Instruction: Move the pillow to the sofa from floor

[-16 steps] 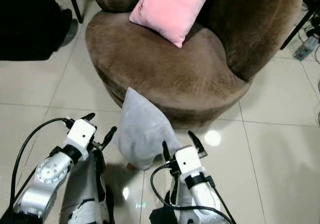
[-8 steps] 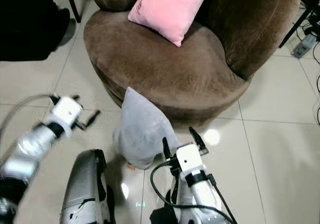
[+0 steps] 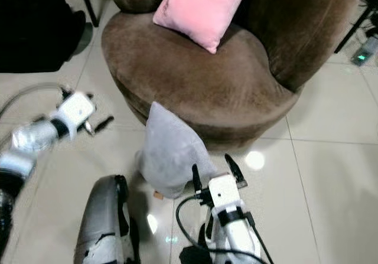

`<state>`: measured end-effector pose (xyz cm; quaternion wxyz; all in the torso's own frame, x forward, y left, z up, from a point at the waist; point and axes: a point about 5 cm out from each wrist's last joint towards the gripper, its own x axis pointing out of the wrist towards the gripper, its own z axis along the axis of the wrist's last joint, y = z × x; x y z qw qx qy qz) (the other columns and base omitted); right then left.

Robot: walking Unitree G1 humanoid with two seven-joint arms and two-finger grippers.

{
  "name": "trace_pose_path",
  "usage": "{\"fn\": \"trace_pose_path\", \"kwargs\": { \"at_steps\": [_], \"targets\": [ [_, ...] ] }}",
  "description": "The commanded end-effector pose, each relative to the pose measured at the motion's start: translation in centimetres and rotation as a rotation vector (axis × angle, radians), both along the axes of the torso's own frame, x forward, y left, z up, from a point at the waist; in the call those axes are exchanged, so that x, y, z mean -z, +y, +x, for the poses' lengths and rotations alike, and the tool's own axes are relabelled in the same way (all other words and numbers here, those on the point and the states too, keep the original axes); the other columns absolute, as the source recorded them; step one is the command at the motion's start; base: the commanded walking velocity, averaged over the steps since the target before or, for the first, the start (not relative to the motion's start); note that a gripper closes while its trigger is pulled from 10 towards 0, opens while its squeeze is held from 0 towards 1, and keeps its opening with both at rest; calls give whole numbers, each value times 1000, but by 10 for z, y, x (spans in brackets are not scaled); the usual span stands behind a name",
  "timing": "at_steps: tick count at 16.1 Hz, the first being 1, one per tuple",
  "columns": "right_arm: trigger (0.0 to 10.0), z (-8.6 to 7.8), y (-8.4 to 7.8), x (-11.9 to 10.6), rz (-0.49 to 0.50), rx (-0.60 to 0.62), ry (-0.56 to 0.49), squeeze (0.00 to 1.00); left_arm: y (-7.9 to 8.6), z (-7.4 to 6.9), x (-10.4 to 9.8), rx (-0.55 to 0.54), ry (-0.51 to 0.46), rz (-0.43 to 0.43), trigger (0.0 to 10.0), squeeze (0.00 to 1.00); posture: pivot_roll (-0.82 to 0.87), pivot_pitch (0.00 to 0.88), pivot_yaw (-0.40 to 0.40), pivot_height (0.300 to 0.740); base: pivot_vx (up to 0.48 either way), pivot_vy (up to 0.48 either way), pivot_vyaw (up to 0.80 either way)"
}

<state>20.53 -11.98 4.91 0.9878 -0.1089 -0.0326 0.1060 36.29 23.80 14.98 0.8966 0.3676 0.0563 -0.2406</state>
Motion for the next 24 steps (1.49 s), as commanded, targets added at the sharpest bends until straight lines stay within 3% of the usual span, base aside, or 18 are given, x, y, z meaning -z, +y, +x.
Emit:
{"fn": "trace_pose_path", "kwargs": {
  "at_steps": [1, 11, 12, 13, 14, 16, 20, 22, 24],
  "targets": [
    [10000, -6, 2, 0, -6, 11, 13, 0, 3, 2, -1, 14, 35, 62, 10000, 0, 21, 243, 32, 525, 0, 0, 0],
    [10000, -55, 6, -19, 21, 192, 49, 0, 1, 21, -15, -45, 76, 309, 10000, 0, -114, 340, 176, 525, 0, 0, 0],
    [10000, -59, 6, -19, 21, 209, 54, 0, 0, 25, -24, -68, 51, 262, 10000, 0, -130, 344, 191, 525, 0, 0, 0],
    [10000, -60, 4, -19, 21, 229, 58, 0, -5, 29, -39, -74, 4, 120, 10000, 0, -138, 339, 189, 525, 0, 0, 0],
    [10000, -59, 3, -19, 19, 236, 60, 0, -9, 29, -41, -48, -8, 69, 10000, 0, -138, 337, 186, 525, 0, 0, 0],
    [10000, -55, 0, -17, 9, 233, 66, 0, -15, 26, -34, -5, -8, 8, 10000, 0, -127, 333, 170, 525, 0, 0, 0],
    [10000, -46, -2, -16, -3, 202, 60, 0, -23, 24, -28, 37, -20, -33, 10000, 0, -99, 328, 149, 525, 0, 0, 0],
    [10000, -44, 1, -16, 1, 185, 53, 0, -25, 24, -26, 21, -18, -49, 10000, 0, -94, 324, 146, 525, 0, 0, 0],
    [10000, -38, 3, -21, 7, 146, 45, 0, -22, 25, -21, -66, -7, -144, 10000, 0, -101, 300, 135, 525, 0, 0, 0]
  ]
}}
